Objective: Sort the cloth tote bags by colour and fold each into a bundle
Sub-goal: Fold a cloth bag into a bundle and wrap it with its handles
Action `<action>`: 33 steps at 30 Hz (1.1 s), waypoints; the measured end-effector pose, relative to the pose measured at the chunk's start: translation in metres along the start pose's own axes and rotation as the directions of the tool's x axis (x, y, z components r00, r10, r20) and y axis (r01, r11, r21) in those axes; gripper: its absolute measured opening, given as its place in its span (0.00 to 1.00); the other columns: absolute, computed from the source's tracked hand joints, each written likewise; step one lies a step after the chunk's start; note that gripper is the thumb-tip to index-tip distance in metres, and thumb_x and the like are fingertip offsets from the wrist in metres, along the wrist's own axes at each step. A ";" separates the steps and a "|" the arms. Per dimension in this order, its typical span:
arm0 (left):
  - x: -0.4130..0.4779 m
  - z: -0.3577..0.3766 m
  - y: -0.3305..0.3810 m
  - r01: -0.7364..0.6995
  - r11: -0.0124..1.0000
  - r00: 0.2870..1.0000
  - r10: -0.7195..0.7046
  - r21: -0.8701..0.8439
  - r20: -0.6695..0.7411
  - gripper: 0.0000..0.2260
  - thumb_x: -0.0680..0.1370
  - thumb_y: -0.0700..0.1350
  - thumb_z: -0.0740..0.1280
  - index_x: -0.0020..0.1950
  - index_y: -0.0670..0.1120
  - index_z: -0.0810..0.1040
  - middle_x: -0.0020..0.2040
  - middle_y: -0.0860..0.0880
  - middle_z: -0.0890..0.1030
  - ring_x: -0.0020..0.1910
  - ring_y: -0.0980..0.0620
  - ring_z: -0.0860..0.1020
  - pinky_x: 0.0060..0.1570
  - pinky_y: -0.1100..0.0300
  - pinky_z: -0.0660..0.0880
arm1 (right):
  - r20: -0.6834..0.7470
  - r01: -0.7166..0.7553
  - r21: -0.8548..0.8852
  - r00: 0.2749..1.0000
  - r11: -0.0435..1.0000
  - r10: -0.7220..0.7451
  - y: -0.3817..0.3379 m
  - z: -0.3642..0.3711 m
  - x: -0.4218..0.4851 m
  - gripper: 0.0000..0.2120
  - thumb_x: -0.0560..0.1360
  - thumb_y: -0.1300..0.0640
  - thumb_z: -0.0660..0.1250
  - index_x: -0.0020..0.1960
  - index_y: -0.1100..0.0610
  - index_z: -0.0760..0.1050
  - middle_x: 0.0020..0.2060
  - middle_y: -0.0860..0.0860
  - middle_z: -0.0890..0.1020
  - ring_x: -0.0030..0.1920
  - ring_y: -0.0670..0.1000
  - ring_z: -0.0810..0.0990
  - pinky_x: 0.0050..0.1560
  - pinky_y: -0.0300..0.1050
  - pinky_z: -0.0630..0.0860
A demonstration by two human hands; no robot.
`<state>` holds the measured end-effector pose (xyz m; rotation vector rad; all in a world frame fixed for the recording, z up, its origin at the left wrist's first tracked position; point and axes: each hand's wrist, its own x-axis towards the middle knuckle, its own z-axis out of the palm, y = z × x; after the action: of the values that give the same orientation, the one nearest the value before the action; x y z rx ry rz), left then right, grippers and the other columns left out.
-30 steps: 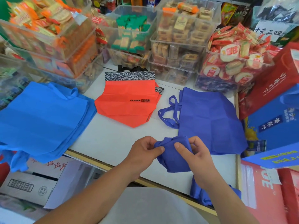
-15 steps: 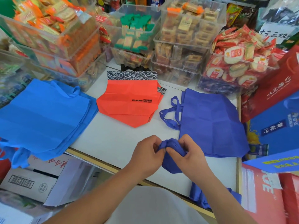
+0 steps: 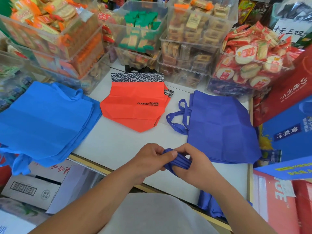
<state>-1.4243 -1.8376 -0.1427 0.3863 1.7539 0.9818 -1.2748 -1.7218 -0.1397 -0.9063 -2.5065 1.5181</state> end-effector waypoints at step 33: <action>-0.001 -0.003 0.013 -0.093 0.985 0.991 0.077 0.148 0.110 0.08 0.76 0.43 0.75 0.48 0.40 0.81 0.35 0.51 0.81 0.34 0.55 0.79 0.44 0.58 0.82 | -0.042 0.216 0.004 0.976 0.976 -0.216 0.020 -0.007 -0.017 0.16 0.72 0.56 0.78 0.56 0.43 0.80 0.49 0.42 0.79 0.49 0.49 0.81 0.47 0.38 0.77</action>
<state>-1.4291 -1.8315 -0.1314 0.6043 1.7342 0.8738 -1.2492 -1.7185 -0.1488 -0.6321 -2.4726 1.4264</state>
